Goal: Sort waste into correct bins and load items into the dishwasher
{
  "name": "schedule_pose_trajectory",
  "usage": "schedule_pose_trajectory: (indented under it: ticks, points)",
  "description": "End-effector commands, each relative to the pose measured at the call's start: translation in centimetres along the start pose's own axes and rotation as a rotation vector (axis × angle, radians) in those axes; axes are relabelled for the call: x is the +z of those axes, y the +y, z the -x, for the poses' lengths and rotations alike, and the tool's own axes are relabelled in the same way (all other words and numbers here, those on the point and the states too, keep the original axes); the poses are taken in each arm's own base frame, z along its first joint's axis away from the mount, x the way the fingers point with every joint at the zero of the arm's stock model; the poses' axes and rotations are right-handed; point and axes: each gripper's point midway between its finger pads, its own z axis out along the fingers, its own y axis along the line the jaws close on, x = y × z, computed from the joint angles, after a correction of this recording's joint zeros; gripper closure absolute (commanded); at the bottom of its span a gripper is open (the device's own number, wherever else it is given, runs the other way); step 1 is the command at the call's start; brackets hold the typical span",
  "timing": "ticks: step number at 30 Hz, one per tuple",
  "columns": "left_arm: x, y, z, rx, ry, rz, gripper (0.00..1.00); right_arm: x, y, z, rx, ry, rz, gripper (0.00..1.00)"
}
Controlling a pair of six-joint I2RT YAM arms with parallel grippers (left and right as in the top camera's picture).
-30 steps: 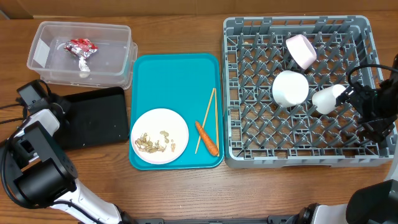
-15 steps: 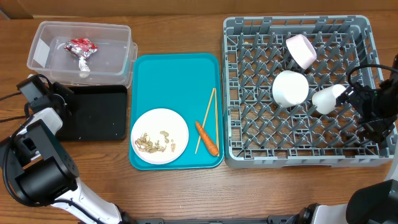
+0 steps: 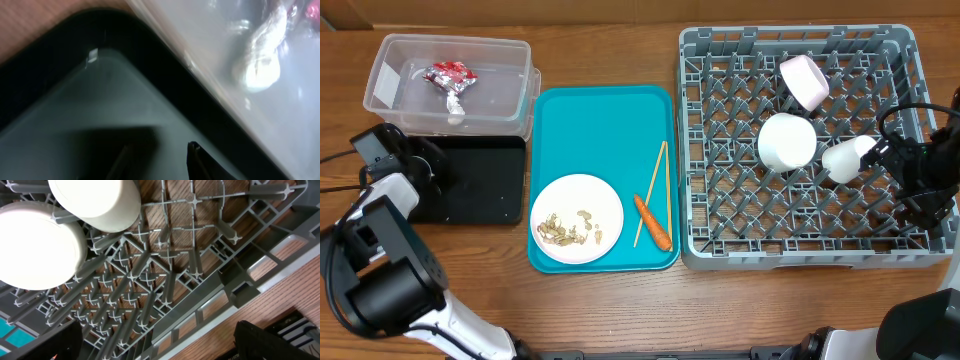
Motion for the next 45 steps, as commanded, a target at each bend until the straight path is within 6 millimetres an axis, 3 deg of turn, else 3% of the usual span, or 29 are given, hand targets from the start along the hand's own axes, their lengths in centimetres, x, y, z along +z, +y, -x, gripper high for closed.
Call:
schedule_pose_trajectory:
  ticks: [1, 6, 11, 16, 21, 23, 30, 34, 38, 45]
  points:
    - [-4.7, -2.4, 1.1, 0.052, -0.006, -0.041, 0.61, -0.5, -0.1, -0.1, -0.006, -0.022, 0.005, 0.0]
    - [-9.1, -5.2, -1.6, 0.062, 0.1, -0.095, 0.54, -0.5, -0.1, 0.0, -0.01, -0.022, 0.004, 0.0]
    - [-12.4, -9.9, -5.9, 0.262, 0.187, -0.145, 0.48, -0.5, -0.1, 0.0, -0.021, -0.022, 0.005, 0.0]
    - [-14.6, -14.9, -13.5, 0.474, 0.365, -0.213, 0.47, -0.5, -0.1, -0.1, -0.054, -0.021, 0.004, 0.0]
    - [-16.0, -18.1, -20.9, 0.648, 0.525, -0.26, 0.48, -0.5, -0.1, 0.0, -0.054, -0.023, 0.005, 0.0]
    - [-16.6, -19.0, -23.3, 0.72, 0.56, -0.261, 0.43, -0.5, -0.1, -0.1, -0.054, -0.022, 0.004, 0.0]
    - [-17.4, -20.1, -29.2, 0.932, 0.605, -0.208, 0.43, -0.5, -0.1, 0.0, -0.054, -0.023, 0.005, 0.0]
    - [-16.9, -17.8, -32.5, 1.012, 0.697, -0.078, 0.48, -0.5, -0.1, 0.0, -0.055, -0.023, 0.005, 0.0]
    - [-16.2, -16.3, -33.8, 0.984, 0.766, 0.001, 0.66, -0.5, -0.1, 0.0, -0.054, -0.023, 0.005, 0.0]
    - [-14.5, -15.3, -34.9, 0.989, 0.811, 0.043, 0.66, -0.5, -0.1, 0.0, -0.054, -0.023, 0.005, 0.0]
